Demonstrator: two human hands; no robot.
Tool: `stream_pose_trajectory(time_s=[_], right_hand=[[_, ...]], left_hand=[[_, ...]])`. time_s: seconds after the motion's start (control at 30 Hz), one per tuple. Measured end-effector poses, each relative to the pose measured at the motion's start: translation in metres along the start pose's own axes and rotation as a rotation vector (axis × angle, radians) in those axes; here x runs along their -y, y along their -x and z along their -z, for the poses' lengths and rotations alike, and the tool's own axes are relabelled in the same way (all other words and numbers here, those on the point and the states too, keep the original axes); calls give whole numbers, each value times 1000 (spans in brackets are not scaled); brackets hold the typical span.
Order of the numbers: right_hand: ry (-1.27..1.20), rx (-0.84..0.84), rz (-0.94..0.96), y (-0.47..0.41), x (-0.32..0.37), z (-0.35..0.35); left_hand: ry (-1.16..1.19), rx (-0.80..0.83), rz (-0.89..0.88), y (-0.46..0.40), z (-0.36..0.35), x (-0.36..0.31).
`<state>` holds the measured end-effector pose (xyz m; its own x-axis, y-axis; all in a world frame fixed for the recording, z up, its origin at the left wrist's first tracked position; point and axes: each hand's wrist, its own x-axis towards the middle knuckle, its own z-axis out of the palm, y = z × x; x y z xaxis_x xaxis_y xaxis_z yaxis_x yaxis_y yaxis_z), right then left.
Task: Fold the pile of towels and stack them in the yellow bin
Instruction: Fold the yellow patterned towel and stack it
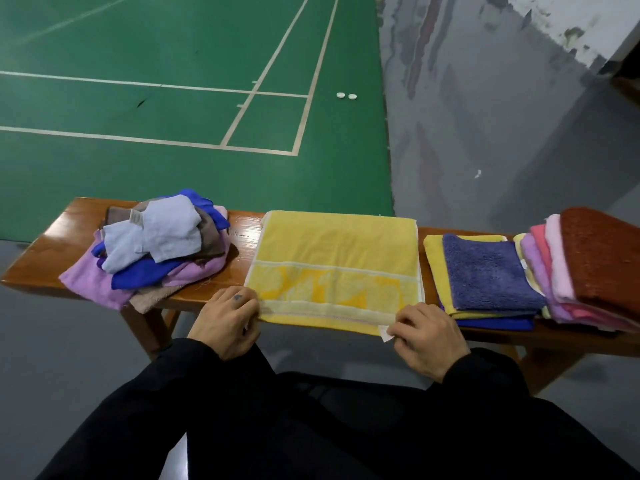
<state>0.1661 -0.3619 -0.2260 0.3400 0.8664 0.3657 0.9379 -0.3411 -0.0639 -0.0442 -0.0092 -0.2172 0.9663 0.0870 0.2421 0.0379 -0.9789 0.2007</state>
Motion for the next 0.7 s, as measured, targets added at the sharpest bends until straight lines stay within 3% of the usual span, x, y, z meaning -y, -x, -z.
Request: stream_pose_trajectory(time_s=[0.13,0.2,0.3,0.37,0.47,0.57,0.7], right_hand=[[-119,-51,-242,-14,7,8],[-205,-66,-475,-39,8,9],[-348,124,-913,-83,2,4],[-380,189,-1120,-103,-5,-2],[-444,164,-1275,-120,-12,-2],[-680,62,-1444,-126,-21,4],[-1109,-10,-1607,-123,-51,-3]], left_hand=[[-23,-40,123,-9,3,-6],[96,-58,376,-31,3,-9],[341,-27,852,-78,3,-10],[407,-7,1002,-103,1,-6],[482,100,1140,-126,5,-2],[645,172,1150,-137,10,-5],[1074,37,1085,-137,21,-14]])
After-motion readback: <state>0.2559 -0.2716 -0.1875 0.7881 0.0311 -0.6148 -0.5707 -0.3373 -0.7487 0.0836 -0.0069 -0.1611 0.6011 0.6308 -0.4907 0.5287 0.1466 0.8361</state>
